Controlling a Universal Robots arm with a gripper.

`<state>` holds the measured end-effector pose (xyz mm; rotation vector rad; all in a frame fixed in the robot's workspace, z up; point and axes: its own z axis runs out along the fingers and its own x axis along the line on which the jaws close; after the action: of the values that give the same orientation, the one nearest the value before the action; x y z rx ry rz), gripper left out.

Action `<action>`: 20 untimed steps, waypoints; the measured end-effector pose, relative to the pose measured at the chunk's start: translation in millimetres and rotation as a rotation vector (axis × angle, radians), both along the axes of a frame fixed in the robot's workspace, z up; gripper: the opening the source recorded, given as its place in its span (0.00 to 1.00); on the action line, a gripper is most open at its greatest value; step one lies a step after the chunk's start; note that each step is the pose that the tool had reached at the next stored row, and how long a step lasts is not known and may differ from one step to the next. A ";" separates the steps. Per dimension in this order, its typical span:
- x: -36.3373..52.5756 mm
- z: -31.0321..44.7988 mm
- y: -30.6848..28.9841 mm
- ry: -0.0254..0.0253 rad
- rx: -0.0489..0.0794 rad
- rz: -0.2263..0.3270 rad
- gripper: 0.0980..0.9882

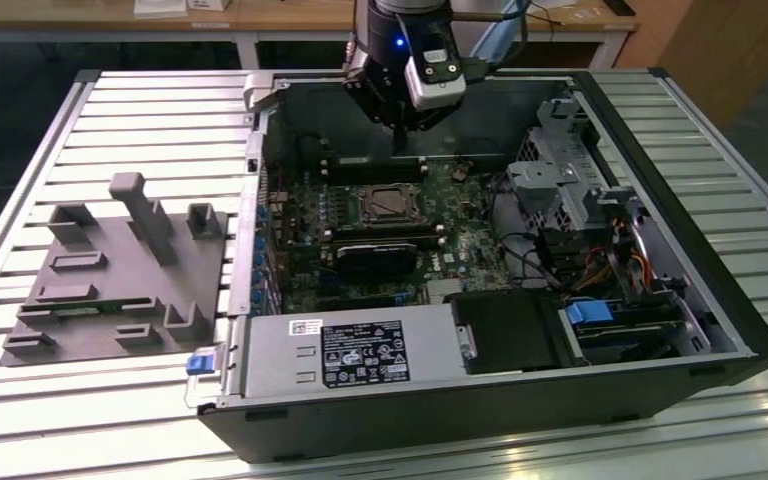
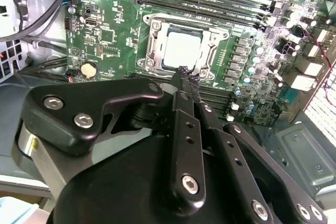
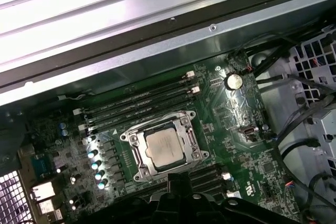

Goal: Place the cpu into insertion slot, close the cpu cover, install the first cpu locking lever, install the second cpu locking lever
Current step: 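Install the first cpu locking lever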

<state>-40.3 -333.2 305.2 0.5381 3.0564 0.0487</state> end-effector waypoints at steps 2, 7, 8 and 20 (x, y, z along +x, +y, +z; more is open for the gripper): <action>0.0 -1.6 0.0 0.0000 0.000 0.000 0.00; 0.0 -5.5 0.0 0.0000 0.000 0.000 0.00; 0.0 -6.3 0.0 -0.0001 0.000 0.000 0.00; 0.0 -12.3 0.0 0.0000 0.000 0.022 0.00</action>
<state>-40.3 -333.2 292.9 0.5040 3.0625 0.0494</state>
